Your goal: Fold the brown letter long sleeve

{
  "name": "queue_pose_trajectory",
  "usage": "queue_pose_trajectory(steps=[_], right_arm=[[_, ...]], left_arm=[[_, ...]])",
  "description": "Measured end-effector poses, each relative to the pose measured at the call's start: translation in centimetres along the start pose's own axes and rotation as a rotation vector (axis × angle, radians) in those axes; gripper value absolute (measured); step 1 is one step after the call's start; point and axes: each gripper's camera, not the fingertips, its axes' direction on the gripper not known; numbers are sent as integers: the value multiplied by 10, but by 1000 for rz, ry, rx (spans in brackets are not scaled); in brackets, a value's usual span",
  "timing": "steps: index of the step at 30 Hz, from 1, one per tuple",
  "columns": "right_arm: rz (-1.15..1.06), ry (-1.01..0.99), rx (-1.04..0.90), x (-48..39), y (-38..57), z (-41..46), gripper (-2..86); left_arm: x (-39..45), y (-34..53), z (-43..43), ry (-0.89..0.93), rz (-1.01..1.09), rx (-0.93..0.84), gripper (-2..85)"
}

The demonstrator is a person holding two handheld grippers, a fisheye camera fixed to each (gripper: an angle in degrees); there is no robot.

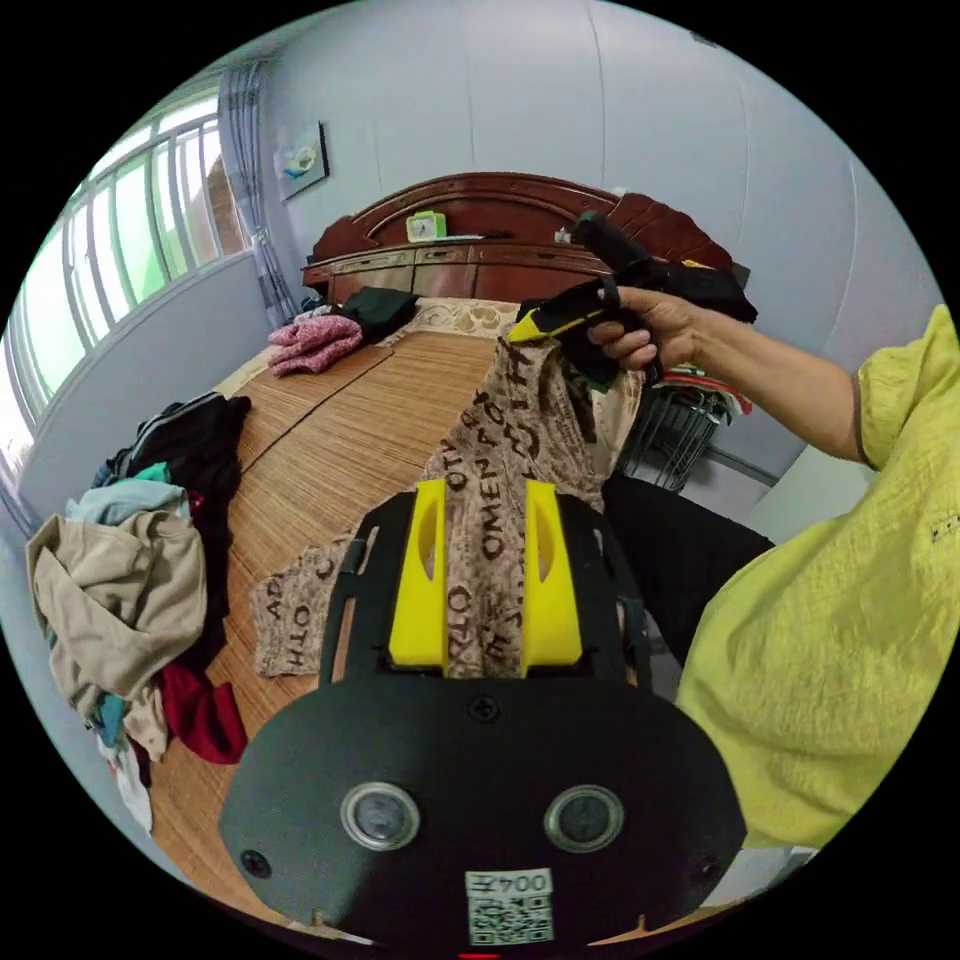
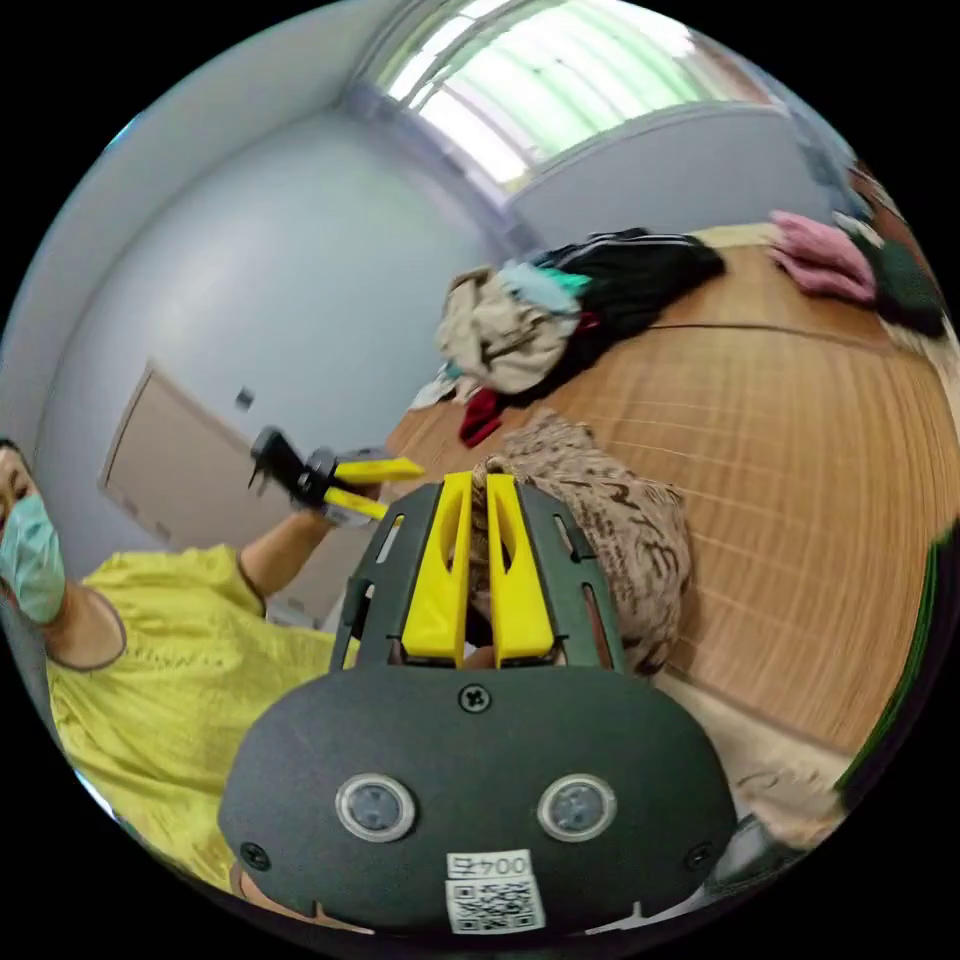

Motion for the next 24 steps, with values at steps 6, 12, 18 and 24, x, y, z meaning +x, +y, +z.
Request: queue_pose_trajectory(steps=[6,12,18,24], right_arm=[[-307,-168,-226,-100,-47,46,38],[-391,-285,-259,-142,-59,60,38],[-295,-183,-126,-140,-51,39,66],[-130,-9,81,-113,7,8,168]], left_arm=[[8,-13,-47,-88,160,5,153],[36,-29,-57,-41,340,-21,155],[23,-43,-39,-121,183,-59,69],[-59,-23,-43,125,-271,24,44]])
